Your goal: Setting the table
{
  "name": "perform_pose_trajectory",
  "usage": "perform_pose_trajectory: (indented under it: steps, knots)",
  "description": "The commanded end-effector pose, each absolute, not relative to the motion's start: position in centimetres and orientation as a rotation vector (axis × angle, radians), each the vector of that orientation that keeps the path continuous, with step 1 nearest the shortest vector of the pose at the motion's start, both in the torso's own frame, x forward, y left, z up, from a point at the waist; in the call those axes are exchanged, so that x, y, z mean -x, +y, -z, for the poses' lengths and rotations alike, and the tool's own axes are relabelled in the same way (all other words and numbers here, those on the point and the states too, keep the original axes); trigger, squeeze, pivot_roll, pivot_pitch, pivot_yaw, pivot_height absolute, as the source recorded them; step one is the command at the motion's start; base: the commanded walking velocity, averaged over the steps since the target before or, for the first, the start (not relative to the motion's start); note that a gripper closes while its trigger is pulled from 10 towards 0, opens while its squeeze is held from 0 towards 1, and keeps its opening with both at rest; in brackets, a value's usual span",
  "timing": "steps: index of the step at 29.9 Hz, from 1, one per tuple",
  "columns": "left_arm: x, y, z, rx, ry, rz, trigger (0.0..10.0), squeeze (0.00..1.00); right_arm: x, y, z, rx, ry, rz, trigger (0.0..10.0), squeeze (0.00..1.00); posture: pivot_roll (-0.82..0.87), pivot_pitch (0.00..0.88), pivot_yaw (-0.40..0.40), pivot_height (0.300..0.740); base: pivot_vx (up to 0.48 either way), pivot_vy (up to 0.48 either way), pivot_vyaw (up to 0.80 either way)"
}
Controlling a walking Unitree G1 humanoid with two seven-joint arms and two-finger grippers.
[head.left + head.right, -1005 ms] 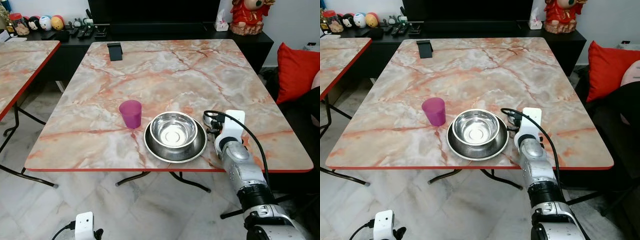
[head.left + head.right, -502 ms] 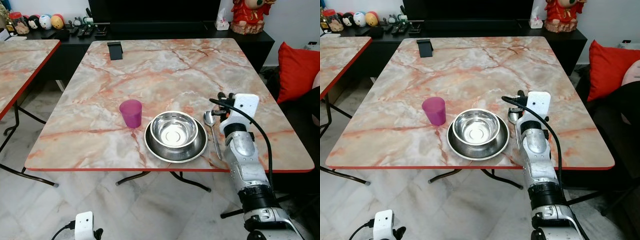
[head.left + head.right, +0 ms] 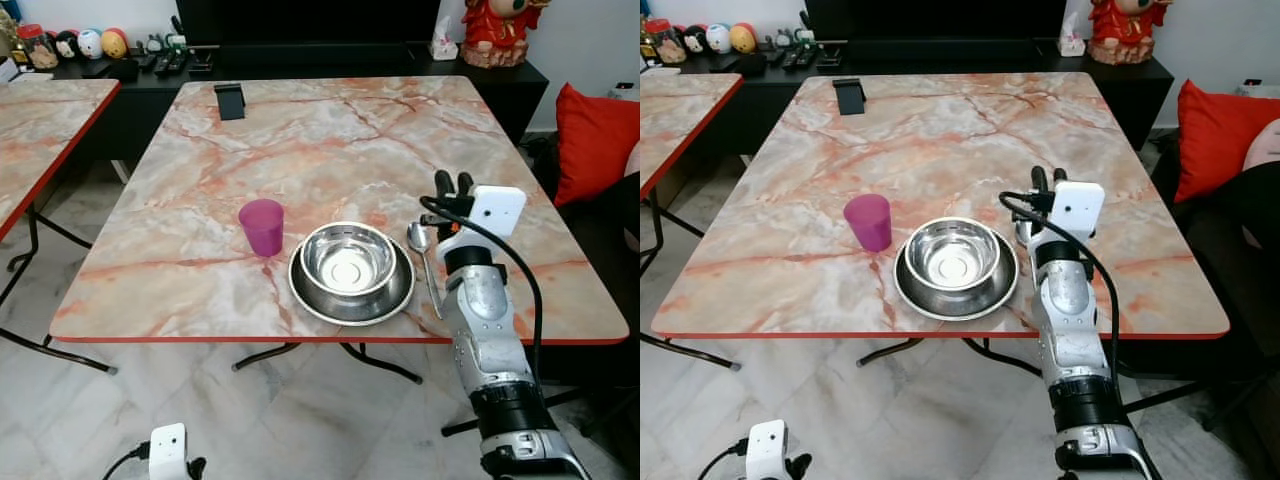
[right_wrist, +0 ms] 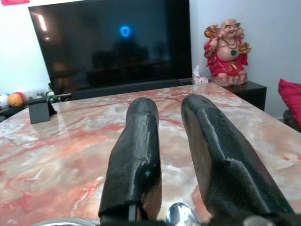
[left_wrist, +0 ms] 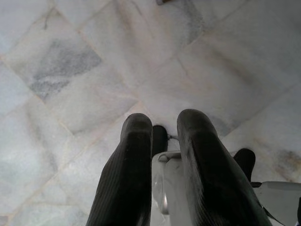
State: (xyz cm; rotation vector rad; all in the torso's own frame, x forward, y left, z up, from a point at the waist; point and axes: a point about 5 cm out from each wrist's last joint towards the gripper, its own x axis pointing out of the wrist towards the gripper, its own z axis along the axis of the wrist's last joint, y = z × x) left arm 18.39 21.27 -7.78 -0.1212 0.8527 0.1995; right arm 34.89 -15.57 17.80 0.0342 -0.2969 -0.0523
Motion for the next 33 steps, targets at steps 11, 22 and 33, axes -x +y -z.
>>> perform_pose_trajectory:
  steps: [11, 22, 33]
  knots:
    - [-17.5, 21.5, 8.2, 0.135, 0.878, -0.215, 10.0, 0.0, -34.8, -14.4, -18.2, -0.089, -0.319, 0.06, 10.0, 0.0, 0.02, 0.02, 0.012, 0.74, 0.0, 0.412, 0.0]
    - [-17.4, 21.4, 8.3, 0.134, 0.884, -0.205, 10.0, 0.0, -34.7, -13.1, -18.3, -0.071, -0.327, 0.015, 10.0, 0.0, 0.0, 0.0, 0.013, 0.74, 0.0, 0.436, 0.0]
    - [-17.3, 21.3, 8.3, 0.136, 0.889, -0.202, 10.0, 0.0, -34.7, -13.2, -18.0, -0.069, -0.32, 0.017, 10.0, 0.0, 0.01, 0.0, 0.006, 0.74, 0.0, 0.436, 0.0]
